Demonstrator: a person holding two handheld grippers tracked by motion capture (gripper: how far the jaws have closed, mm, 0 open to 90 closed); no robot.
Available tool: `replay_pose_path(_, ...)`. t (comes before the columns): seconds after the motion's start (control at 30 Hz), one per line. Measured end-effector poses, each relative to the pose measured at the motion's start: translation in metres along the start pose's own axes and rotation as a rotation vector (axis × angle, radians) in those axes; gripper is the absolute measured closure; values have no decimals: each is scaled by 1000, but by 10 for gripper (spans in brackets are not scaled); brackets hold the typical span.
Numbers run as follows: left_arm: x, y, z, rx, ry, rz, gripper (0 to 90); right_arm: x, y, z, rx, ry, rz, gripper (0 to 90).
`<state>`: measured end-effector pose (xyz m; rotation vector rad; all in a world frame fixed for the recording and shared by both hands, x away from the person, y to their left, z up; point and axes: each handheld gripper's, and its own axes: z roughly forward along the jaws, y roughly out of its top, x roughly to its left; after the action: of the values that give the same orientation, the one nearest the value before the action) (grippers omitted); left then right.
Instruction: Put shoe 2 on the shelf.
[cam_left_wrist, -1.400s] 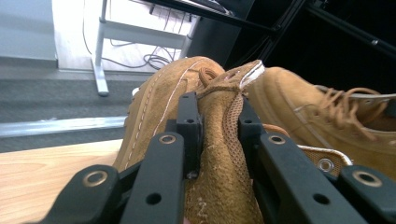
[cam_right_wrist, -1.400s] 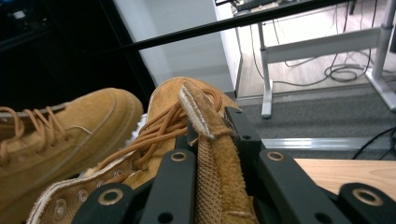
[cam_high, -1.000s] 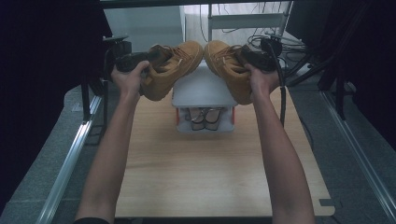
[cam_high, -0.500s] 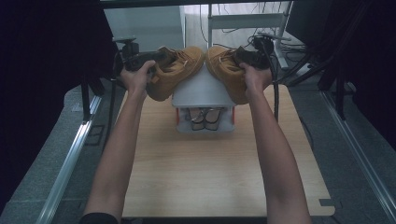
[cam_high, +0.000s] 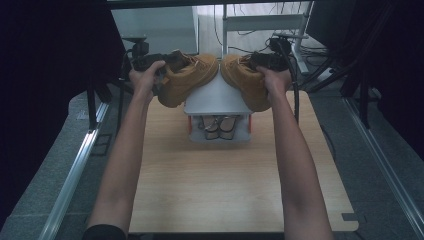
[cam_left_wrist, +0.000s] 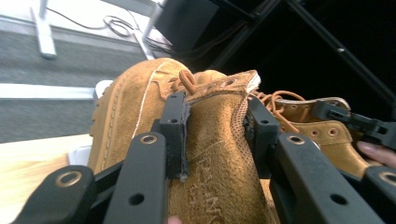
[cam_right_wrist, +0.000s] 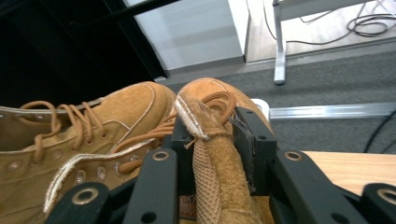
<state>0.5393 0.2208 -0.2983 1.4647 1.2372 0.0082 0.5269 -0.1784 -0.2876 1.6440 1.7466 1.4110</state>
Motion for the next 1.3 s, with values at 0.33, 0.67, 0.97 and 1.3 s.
replay_pose_path(0.33,-5,0,8,21,-28,-18,671,0,-1,2,-4,9,-14,694)
replay_pose_path(0.67,9,0,5,-6,-67,-52,620,-11,0,2,-27,62,1,551)
replay_pose_path(0.97,9,0,3,23,-38,29,488,-15,0,-1,-74,32,-2,395)
replay_pose_path(1.3,0,2,2,36,-21,123,321,-14,10,-19,-194,58,-15,337)
